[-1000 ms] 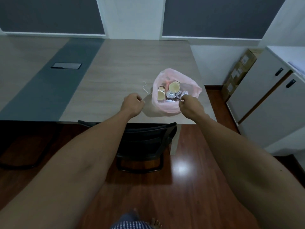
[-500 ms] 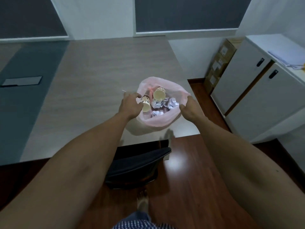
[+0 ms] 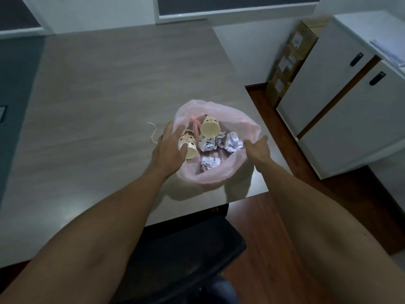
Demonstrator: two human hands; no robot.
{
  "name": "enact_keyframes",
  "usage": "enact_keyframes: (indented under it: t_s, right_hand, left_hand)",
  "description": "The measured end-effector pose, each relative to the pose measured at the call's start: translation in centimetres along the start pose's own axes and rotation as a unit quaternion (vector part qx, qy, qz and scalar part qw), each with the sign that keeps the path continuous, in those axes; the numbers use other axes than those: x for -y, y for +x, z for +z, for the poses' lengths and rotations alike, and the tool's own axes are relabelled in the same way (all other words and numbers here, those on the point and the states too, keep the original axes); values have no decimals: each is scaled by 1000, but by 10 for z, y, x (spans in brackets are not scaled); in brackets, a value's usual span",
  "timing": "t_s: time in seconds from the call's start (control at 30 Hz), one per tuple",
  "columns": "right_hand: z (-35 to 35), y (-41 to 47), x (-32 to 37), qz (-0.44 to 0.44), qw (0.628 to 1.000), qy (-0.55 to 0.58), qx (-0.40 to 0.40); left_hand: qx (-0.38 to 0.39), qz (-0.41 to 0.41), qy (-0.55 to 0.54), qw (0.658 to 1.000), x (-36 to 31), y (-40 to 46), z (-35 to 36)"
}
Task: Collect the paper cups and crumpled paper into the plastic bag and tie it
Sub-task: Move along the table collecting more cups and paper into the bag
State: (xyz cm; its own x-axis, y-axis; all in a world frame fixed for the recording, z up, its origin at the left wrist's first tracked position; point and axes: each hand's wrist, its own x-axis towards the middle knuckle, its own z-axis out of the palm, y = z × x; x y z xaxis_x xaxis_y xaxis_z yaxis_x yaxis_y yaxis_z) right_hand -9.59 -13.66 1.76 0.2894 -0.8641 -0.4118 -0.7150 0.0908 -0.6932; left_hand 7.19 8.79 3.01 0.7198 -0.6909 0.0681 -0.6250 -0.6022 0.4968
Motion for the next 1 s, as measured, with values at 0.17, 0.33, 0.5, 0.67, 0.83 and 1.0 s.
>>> enact_keyframes:
  t_s: [0.17,0.33,0.5,0.67,0.83,1.0]
  right_hand:
    - [17,23,-4,67,995,73,-11]
    - [21,16,13,-1,991,120,-55]
    - [13,-14,55,-101,984,130,-63]
    - [24,-43,101,-223,972,65,-47]
    - [61,-86,149,-300,953,14,29]
    - [118,-150,187,-367,926,1,87]
  left_hand:
    - [-29,8,-7,1000,8,4,2]
    - [-38,4,-26,999,13,7,-11]
    - [-78,-24,-60,995,11,1,-43]
    - [-112,-82,-68,988,21,-15,-86]
    - [-173,-146,-49,973,51,-50,-133]
    - [-225,-201,-30,953,101,-101,-188]
